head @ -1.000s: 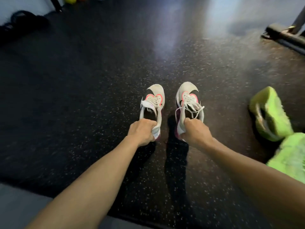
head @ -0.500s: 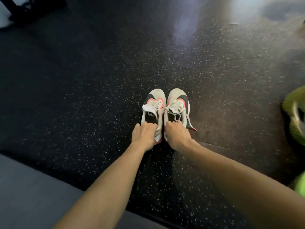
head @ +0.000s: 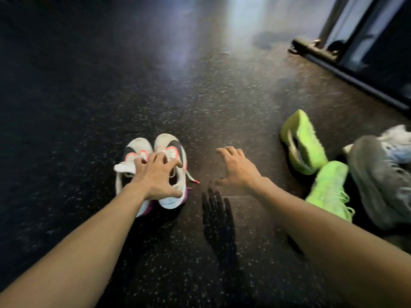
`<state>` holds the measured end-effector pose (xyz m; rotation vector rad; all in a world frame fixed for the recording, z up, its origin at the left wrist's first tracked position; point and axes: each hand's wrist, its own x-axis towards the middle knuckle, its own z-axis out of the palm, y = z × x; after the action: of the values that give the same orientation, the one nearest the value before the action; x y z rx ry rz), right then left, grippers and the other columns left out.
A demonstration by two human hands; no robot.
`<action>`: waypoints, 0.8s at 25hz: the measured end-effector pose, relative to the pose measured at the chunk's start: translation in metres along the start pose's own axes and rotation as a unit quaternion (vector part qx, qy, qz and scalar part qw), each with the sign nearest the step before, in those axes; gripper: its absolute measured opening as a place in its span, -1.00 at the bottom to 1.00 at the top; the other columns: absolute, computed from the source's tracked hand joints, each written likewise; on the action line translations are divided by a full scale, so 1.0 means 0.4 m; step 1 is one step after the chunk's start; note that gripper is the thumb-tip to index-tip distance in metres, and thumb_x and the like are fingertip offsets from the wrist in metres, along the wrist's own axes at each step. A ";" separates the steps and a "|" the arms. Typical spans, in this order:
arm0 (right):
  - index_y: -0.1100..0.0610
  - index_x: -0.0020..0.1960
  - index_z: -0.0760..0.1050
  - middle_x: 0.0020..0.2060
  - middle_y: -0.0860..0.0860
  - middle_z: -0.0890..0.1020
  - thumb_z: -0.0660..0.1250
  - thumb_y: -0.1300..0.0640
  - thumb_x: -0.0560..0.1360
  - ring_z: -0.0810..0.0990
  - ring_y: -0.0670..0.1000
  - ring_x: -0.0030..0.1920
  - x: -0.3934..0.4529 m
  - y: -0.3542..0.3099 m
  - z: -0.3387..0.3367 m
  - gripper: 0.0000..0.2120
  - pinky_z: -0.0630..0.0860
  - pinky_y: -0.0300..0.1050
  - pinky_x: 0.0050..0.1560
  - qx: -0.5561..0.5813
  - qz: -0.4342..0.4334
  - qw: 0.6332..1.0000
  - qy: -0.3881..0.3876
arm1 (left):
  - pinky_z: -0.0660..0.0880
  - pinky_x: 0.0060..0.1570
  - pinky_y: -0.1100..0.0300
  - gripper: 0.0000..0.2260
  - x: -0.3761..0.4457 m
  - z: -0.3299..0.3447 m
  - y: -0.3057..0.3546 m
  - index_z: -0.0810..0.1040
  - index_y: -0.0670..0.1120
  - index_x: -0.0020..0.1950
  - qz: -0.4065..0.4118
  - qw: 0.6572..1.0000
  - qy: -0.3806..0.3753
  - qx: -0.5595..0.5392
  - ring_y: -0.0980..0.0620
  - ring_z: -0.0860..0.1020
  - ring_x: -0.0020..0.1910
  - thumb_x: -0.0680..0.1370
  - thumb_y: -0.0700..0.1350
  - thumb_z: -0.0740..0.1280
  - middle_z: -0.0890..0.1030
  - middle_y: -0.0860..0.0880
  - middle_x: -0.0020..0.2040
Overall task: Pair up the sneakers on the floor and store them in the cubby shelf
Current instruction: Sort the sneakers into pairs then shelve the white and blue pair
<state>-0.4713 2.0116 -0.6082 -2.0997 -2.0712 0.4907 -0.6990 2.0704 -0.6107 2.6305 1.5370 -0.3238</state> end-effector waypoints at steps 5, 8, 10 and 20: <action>0.08 0.49 0.14 0.41 0.06 0.29 0.49 -0.08 0.33 0.25 0.15 0.42 -0.147 0.213 -0.116 -0.13 0.37 0.14 0.33 -0.029 0.129 0.989 0.061 | 0.22 0.13 -0.09 -0.36 0.103 -0.050 0.207 0.34 0.24 0.30 0.086 0.996 0.034 0.009 -0.04 0.28 0.27 0.29 0.47 0.28 0.32 0.03 0.22; 0.10 0.50 0.14 0.40 0.08 0.30 0.48 -0.08 0.34 0.27 0.17 0.40 -0.263 0.330 -0.157 -0.14 0.36 0.14 0.33 -0.033 0.211 0.973 0.085 | 0.22 0.16 -0.12 -0.36 0.147 -0.077 0.352 0.31 0.26 0.33 0.143 0.989 0.041 0.024 -0.03 0.27 0.32 0.32 0.47 0.26 0.33 0.06 0.30; 0.10 0.50 0.12 0.41 0.09 0.29 0.45 -0.08 0.37 0.26 0.18 0.41 -0.340 0.401 -0.170 -0.16 0.35 0.15 0.33 -0.040 0.258 0.962 0.085 | 0.21 0.17 -0.13 -0.38 0.162 -0.086 0.452 0.32 0.26 0.33 0.184 0.982 0.040 0.024 -0.02 0.26 0.33 0.33 0.45 0.26 0.33 0.08 0.33; 0.11 0.52 0.06 0.47 0.12 0.21 0.28 0.02 0.48 0.17 0.20 0.46 -0.603 0.587 -0.153 -0.30 0.23 0.20 0.40 0.009 0.423 0.904 0.059 | 0.16 0.13 -0.06 -0.51 0.078 -0.004 0.853 0.40 0.24 0.31 0.478 0.878 0.005 -0.006 0.05 0.22 0.37 0.42 0.36 0.28 0.34 0.16 0.34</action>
<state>-0.2275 1.7716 -0.5991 -2.8522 -0.9849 0.4428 -0.3877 1.9288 -0.6293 2.9595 0.0914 -0.1984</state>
